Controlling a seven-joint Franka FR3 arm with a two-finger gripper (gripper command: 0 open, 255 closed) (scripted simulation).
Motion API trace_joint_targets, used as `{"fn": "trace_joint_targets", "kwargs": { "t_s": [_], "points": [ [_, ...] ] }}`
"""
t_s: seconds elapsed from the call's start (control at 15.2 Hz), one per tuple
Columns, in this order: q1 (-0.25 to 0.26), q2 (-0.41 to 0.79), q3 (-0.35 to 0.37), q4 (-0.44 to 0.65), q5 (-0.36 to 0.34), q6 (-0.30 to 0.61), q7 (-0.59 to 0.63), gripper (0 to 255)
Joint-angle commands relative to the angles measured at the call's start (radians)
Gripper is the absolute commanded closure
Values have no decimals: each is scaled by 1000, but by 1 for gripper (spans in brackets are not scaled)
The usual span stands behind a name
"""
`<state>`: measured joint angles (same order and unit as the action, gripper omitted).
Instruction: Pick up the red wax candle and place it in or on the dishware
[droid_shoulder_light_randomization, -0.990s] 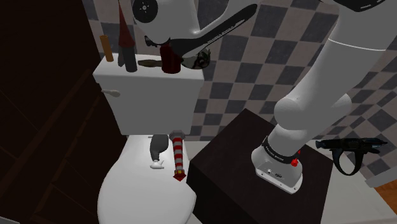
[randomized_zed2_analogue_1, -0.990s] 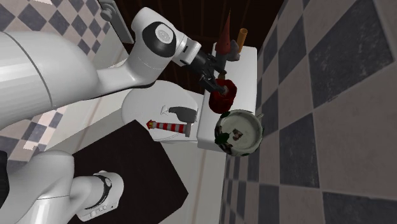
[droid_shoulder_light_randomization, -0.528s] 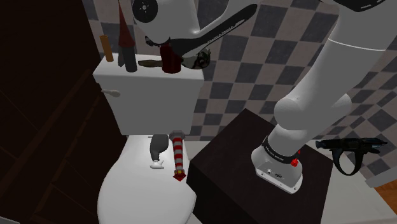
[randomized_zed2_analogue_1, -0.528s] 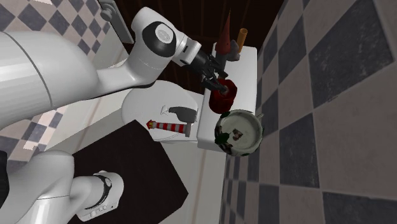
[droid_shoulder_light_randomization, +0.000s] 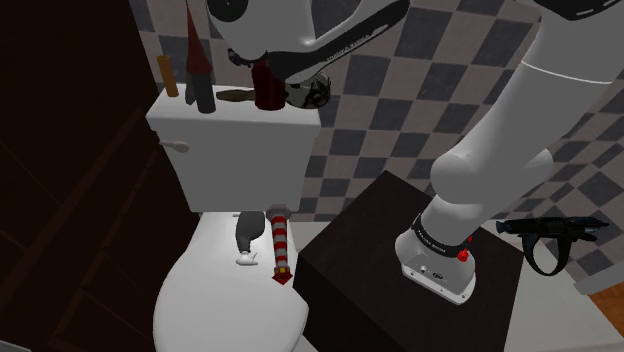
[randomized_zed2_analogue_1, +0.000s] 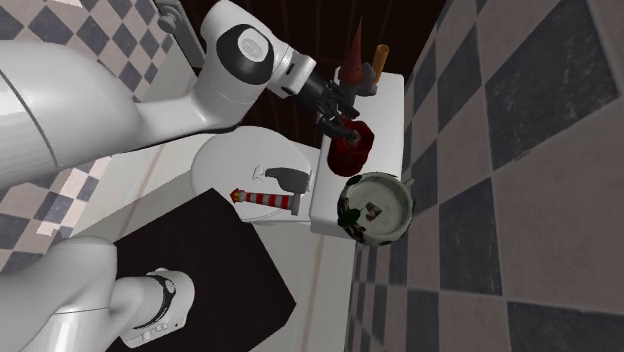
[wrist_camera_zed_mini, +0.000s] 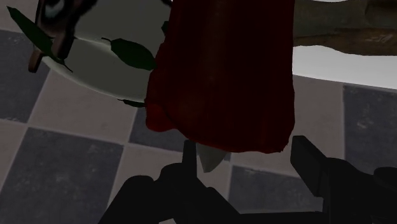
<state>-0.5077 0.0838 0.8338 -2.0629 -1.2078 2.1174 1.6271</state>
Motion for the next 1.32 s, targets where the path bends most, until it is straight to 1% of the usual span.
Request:
{"fn": "trace_joint_targets", "kwargs": {
  "t_s": [0.0,0.66,1.25],
  "points": [
    [-2,-10,2,15,19,-5,-25,255],
    [-13,-82,1,71,126,-18,-151,255],
    [-16,-125,-4,139,205,-50,-259,255]
  ]
}}
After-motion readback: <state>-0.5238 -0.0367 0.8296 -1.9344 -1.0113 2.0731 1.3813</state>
